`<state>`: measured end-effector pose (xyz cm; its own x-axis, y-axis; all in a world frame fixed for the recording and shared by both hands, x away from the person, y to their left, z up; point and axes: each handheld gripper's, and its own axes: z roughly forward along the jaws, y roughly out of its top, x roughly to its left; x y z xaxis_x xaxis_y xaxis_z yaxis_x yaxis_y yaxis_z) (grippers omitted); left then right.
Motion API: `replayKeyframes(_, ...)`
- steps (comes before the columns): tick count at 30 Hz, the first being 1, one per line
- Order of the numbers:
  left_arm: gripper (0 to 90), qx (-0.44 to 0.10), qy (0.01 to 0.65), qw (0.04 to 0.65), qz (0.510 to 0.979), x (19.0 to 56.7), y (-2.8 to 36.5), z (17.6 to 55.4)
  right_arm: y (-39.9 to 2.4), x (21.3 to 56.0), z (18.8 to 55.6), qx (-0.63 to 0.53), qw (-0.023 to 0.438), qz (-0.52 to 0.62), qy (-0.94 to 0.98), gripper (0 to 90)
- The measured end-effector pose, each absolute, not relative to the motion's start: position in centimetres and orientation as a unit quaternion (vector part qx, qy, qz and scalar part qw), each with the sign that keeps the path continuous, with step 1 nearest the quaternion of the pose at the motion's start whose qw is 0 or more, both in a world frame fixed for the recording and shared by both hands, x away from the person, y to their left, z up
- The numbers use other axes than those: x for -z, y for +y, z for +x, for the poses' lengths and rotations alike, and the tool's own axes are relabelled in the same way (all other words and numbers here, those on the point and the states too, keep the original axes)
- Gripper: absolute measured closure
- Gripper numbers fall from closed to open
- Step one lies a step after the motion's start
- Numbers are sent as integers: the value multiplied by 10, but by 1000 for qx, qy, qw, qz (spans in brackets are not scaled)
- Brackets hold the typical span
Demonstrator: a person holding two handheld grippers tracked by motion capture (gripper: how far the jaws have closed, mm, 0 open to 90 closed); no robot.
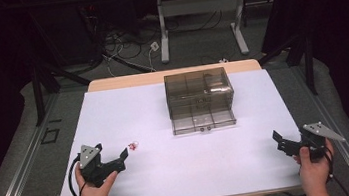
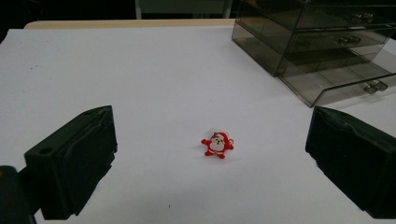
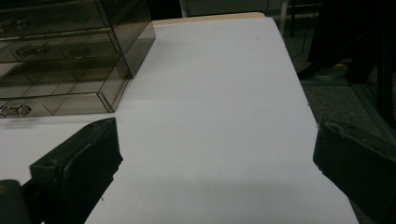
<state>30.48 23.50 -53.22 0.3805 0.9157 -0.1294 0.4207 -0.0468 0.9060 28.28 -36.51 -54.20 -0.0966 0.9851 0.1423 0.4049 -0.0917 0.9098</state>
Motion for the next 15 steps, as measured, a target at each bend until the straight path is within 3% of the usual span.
replayKeyframes(15,93,-255,486,473,689,531,224,307,-352,542,279,-442,335,560,616,3)
